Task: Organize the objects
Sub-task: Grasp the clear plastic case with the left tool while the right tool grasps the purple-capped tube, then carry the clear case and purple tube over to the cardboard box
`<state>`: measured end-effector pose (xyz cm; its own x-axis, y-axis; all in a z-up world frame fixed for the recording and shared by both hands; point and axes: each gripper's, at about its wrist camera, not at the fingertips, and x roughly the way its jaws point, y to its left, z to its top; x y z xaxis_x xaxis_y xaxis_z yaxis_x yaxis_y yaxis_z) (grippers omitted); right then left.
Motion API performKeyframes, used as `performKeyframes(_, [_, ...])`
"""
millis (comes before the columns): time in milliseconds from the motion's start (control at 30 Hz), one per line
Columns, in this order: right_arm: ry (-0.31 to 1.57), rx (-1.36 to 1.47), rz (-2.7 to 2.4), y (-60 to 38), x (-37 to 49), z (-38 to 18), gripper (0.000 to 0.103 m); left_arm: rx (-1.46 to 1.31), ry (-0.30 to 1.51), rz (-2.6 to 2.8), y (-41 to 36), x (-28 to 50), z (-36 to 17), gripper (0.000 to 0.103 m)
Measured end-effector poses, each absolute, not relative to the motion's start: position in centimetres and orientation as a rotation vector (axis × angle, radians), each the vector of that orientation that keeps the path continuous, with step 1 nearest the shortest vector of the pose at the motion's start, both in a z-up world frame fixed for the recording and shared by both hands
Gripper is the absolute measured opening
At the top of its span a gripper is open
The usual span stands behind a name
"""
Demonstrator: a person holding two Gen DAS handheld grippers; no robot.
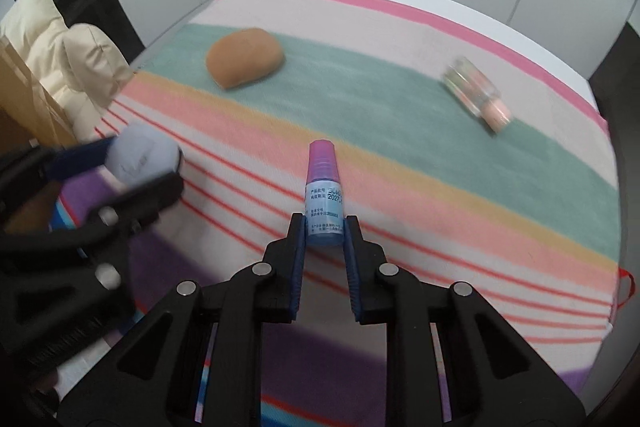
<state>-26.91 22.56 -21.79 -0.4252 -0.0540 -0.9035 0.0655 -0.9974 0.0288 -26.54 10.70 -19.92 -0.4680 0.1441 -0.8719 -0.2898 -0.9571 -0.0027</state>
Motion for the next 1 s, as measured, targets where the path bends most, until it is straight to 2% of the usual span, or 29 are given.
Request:
performKeyframes(267, [-0.176,1.706,-2.67,26.7,-21.6,-21.3,0.019,-1.43,0.259,2.454,13.3,-23.7,-18.7,0.058])
performKeyframes(467, [-0.277,1.699,-2.72,28.8,-19.9,-18.2,0.019,-1.405,0.167,2.465,14.0,-22.0,-15.1,0.058])
performKeyframes(700, [-0.248,1.629,-2.77,29.5,-17.8,-12.6,0.019,-1.348,0.083,2.489,13.9,-20.0,-9.9,0.058])
performKeyframes(1000, [-0.241,1.581,-2.798,30.2,-13.9,-6.4,0.019,-1.245,0.095,2.498,13.6,-16.1,-4.4,0.058])
